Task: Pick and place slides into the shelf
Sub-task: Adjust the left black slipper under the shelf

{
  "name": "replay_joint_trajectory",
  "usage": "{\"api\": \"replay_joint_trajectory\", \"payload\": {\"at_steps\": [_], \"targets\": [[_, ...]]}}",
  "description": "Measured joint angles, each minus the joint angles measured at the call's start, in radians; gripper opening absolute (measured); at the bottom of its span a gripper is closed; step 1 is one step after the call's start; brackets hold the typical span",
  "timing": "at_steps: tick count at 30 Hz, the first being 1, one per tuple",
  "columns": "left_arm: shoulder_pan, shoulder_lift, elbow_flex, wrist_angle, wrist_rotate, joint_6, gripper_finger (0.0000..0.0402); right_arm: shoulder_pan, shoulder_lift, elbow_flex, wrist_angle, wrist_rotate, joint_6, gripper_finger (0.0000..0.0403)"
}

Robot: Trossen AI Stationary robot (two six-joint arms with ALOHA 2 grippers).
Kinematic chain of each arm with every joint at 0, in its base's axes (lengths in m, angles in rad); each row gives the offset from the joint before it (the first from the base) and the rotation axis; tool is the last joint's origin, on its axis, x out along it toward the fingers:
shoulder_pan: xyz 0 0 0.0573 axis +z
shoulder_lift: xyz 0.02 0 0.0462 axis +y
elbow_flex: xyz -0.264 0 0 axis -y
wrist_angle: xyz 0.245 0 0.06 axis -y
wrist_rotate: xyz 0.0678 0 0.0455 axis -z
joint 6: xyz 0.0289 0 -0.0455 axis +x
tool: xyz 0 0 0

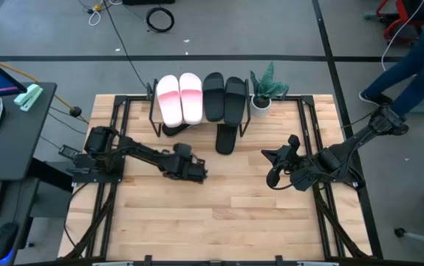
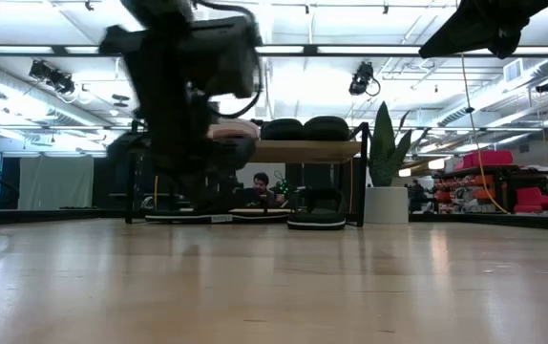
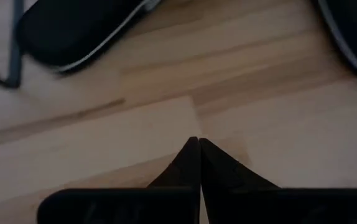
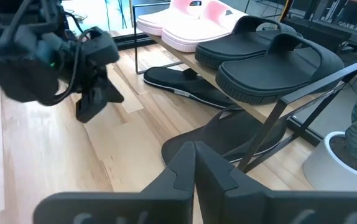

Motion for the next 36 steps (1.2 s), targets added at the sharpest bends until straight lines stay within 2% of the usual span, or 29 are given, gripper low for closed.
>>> {"api": "replay_joint_trajectory", "payload": {"at_steps": [4,6,12,15,23,26,32,36], "targets": [[-0.012,-0.017,-0.08,0.056,-0.013,-0.053,0.0009,0.0,0.0,0.0,0.001,0.0,0.0,0.0013],[-0.01,-0.024,-0.123,0.148,-0.016,-0.04,0.0011,0.0,0.0,0.0,0.001,0.0,0.0,0.0012],[0.028,-0.122,-0.289,0.611,-0.021,0.232,0.0004,0.0,0.0,0.0,-0.004,-0.013,0.002,0.0013],[0.069,-0.182,-0.364,0.735,-0.082,0.333,0.0009,0.0,0.0,0.0,-0.007,-0.042,0.003,0.0013],[0.142,-0.22,-0.437,0.777,-0.082,0.506,0.0005,0.0,0.0,0.0,-0.007,-0.056,0.0,0.0013],[0.155,-0.213,-0.44,0.777,-0.053,0.508,0.001,0.0,0.0,0.0,-0.007,-0.056,-0.001,0.0012],[0.203,-0.213,-0.44,0.785,-0.008,0.594,0.0039,0.0,0.0,0.0,-0.007,-0.057,0.041,0.0013],[0.237,-0.213,-0.439,0.783,0.02,0.622,0.0073,0.0,0.0,0.0,-0.007,-0.057,0.042,0.0012]]}}
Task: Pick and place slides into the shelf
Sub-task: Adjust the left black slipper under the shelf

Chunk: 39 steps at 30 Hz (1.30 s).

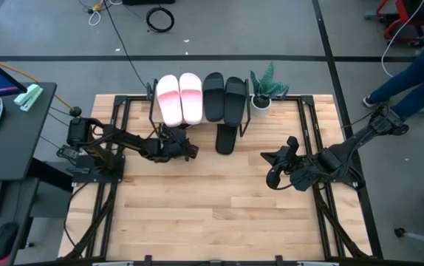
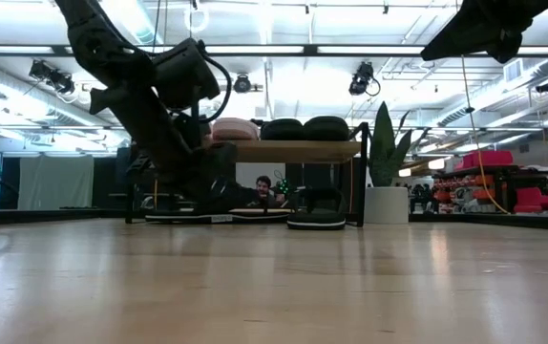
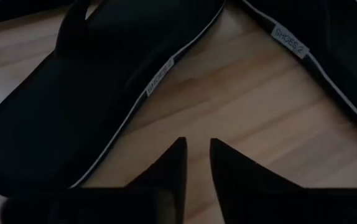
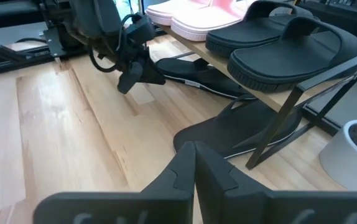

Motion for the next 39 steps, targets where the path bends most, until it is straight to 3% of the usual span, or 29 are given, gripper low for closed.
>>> {"api": "replay_joint_trajectory", "payload": {"at_steps": [5,9,12,19,25,33,39], "targets": [[0.032,0.0,0.0,-0.003,0.003,0.036,0.0123,0.0,0.0,0.0,0.0,0.0,0.001,0.0013],[0.055,0.0,0.0,-0.006,0.003,-0.004,0.0139,0.0,0.0,0.0,0.0,0.0,0.001,0.0013],[0.05,0.0,0.0,-0.009,0.003,-0.038,0.0118,0.0,0.0,0.0,0.0,0.0,0.001,0.0012],[0.017,-0.001,0.0,-0.055,0.0,-0.029,0.0009,0.0,0.0,0.0,0.0,0.0,0.001,0.0013],[-0.038,-0.015,0.001,-0.101,-0.151,-0.068,0.0005,0.0,0.0,0.0,0.0,0.001,-0.023,0.0013],[-0.009,-0.015,0.0,-0.321,-0.183,-0.299,0.0004,0.0,0.0,0.0,0.0,0.001,-0.024,0.0012],[0.036,-0.015,0.0,-0.331,-0.193,-0.323,0.0006,0.0,0.0,0.0,0.0,0.001,-0.025,0.0013]]}}
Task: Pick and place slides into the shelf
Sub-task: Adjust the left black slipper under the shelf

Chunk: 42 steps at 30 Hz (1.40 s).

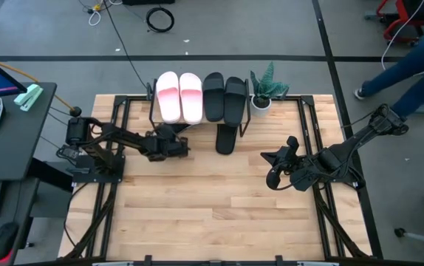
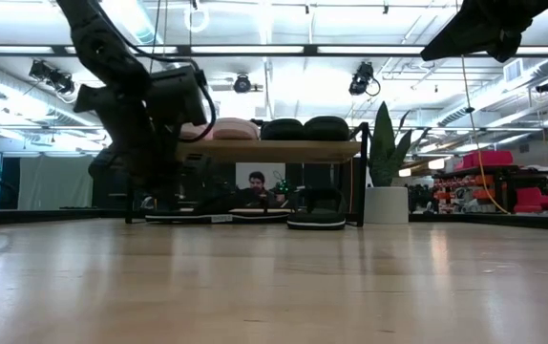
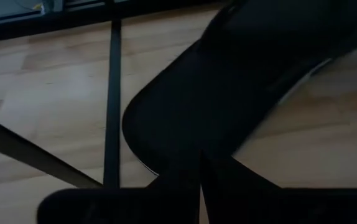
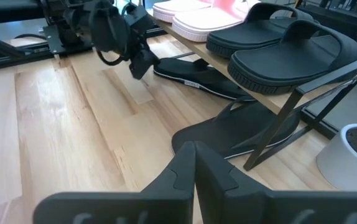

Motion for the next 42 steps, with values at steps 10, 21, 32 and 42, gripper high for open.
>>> {"api": "replay_joint_trajectory", "payload": {"at_steps": [10,21,32,42], "targets": [[0.064,0.004,0.0,0.023,0.003,0.001,0.0004,0.0,0.0,0.0,0.0,0.0,0.0,0.0013],[0.068,0.043,0.002,0.135,0.006,0.004,0.0006,0.0,0.0,0.0,0.0,0.0,-0.001,0.0012],[0.064,0.059,0.003,0.143,0.019,0.001,0.0008,0.0,0.0,0.0,0.0,0.0,-0.001,0.0012],[0.003,0.091,-0.005,0.132,0.087,-0.057,0.0005,0.0,0.0,0.0,0.0,0.0,-0.001,0.0013]]}}
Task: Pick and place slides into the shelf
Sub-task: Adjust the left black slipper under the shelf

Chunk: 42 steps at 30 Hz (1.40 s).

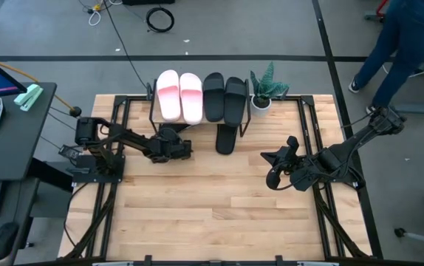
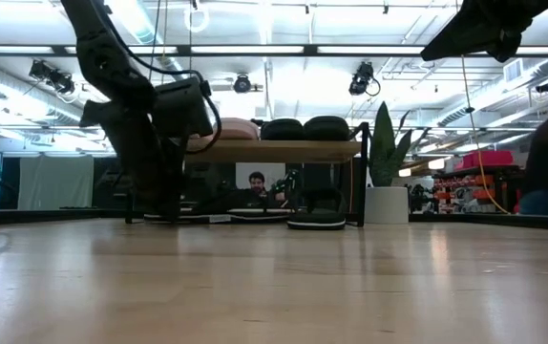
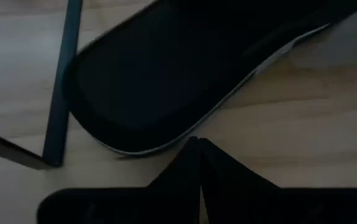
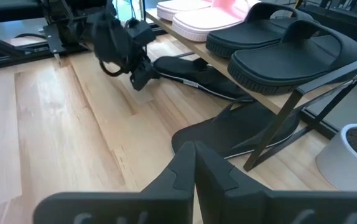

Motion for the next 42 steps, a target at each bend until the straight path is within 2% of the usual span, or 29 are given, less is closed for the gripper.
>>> {"api": "replay_joint_trajectory", "payload": {"at_steps": [5,10,14,18,21,24,27,30,34,39,42], "targets": [[-0.006,0.048,0.003,0.022,0.007,-0.052,0.0007,0.0,0.0,0.0,0.0,0.0,0.0,0.0013],[-0.077,0.057,0.009,0.046,-0.01,-0.048,0.0004,0.0,0.0,0.0,0.0,0.0,0.0,0.0013],[-0.134,0.029,0.041,0.049,-0.022,-0.004,0.0004,0.0,0.0,0.0,0.0,0.0,0.0,0.0012],[-0.135,0.009,0.08,0.041,-0.063,0.074,0.0004,0.0,0.0,0.0,0.0,-0.001,0.0,0.0013],[-0.17,-0.017,0.118,0.043,-0.063,0.141,0.0004,0.0,0.0,0.0,0.0,-0.041,0.0,0.0011],[-0.19,-0.052,0.17,-0.038,-0.093,0.239,0.0003,0.0,0.011,0.0,0.0,-0.077,0.0,0.0008],[-0.187,-0.093,0.241,-0.225,-0.161,0.237,0.0006,-0.007,0.047,0.0,0.02,-0.077,0.008,0.0007],[-0.189,-0.135,0.322,-0.404,-0.168,0.217,0.0004,-0.038,0.114,0.0,0.117,-0.107,-0.002,0.0008],[-0.214,-0.17,0.425,-0.562,-0.173,0.23,0.0005,-0.108,0.249,0.0,0.354,-0.238,-0.147,0.0008],[-0.239,-0.181,0.518,-0.631,-0.17,0.311,0.002,-0.205,0.43,0.001,0.707,-0.346,-0.299,0.0013],[-0.239,-0.183,0.548,-0.631,-0.145,0.403,0.0027,-0.27,0.505,0.001,0.82,-0.462,-0.312,0.0023]]}}
